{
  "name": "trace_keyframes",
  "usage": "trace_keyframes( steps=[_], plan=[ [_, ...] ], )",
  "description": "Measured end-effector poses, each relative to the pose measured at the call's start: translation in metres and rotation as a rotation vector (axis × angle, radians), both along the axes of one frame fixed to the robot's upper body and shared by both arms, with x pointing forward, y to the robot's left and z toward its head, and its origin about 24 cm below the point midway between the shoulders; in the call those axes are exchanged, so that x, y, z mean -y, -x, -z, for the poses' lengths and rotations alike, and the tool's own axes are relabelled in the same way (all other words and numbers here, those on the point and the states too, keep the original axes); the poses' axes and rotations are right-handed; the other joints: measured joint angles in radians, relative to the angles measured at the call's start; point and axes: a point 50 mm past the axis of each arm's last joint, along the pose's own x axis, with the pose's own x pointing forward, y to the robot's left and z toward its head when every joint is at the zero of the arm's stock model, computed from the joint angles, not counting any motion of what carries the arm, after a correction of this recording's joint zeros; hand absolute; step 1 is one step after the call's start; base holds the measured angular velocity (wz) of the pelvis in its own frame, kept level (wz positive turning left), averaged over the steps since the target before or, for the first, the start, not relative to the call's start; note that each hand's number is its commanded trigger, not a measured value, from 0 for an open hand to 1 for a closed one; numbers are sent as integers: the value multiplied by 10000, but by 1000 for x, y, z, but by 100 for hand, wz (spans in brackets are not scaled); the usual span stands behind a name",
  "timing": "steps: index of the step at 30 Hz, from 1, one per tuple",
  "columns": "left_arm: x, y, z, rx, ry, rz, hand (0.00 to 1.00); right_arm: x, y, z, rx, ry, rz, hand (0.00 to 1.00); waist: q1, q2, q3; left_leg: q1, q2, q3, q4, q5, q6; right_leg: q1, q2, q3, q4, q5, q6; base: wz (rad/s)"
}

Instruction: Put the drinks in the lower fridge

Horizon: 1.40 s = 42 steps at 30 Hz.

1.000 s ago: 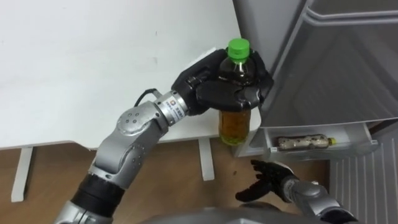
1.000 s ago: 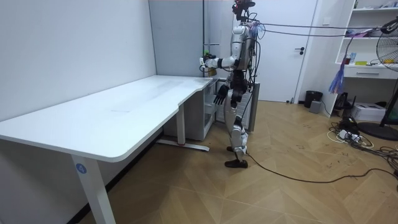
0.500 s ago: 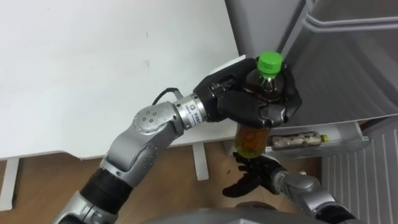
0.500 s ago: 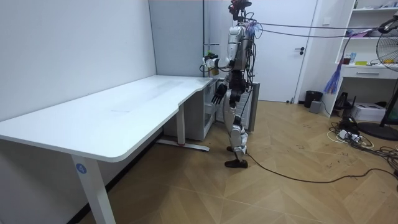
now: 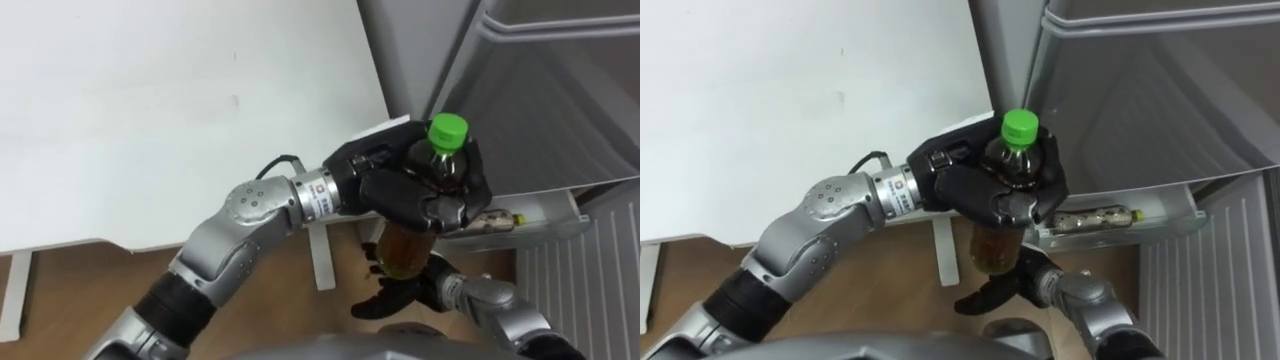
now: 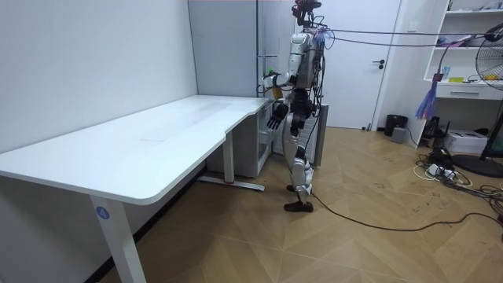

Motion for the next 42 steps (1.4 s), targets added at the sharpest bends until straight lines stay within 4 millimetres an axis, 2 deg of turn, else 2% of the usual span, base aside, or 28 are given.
trace_keyframes(
  steps=[8, 17, 22, 26, 31, 42],
  plan=[
    [-12, 2, 26, -850, -825, -48, 100, -1, -2, -9, 149, -1059, -16, 0, -67, -27, 7, -133, 6, 119, 15, 0, 0, -123, 37, 90, 36, 13, 4, -5],
    [-25, -1, 33, -935, -1090, -296, 100, 0, -3, -20, 452, -1701, -250, 0, -77, -32, 10, -6, 65, 209, -4, -1, -1, -113, 4, 293, 99, 15, 2, -8],
    [-29, -1, 36, -964, -1219, -359, 100, 3, -4, -24, 376, -1908, -624, 0, -99, -136, 55, -2, 104, 261, 10, -2, -3, -141, 2, 237, 212, 12, 2, 2],
    [-29, -1, 38, -997, -1259, -329, 100, 5, -1, -29, 384, -2223, -1026, 0, 39, -259, 31, -145, 84, 267, 26, -2, -3, -303, 24, 227, 238, 24, -13, 5],
    [-29, 0, 39, -890, -1437, -251, 100, -2, -2, -35, 426, -3047, -1461, 0, 45, -250, -11, -223, 93, 270, 92, -3, 0, -446, 30, 206, 253, 27, -15, 1],
    [-30, 0, 38, -629, -1563, -180, 100, 0, 0, -38, 251, -3627, -1710, 0, 13, -287, -62, -360, 103, 266, 242, -3, -1, -431, -10, 27, 345, 30, -28, 1]
  ],
)
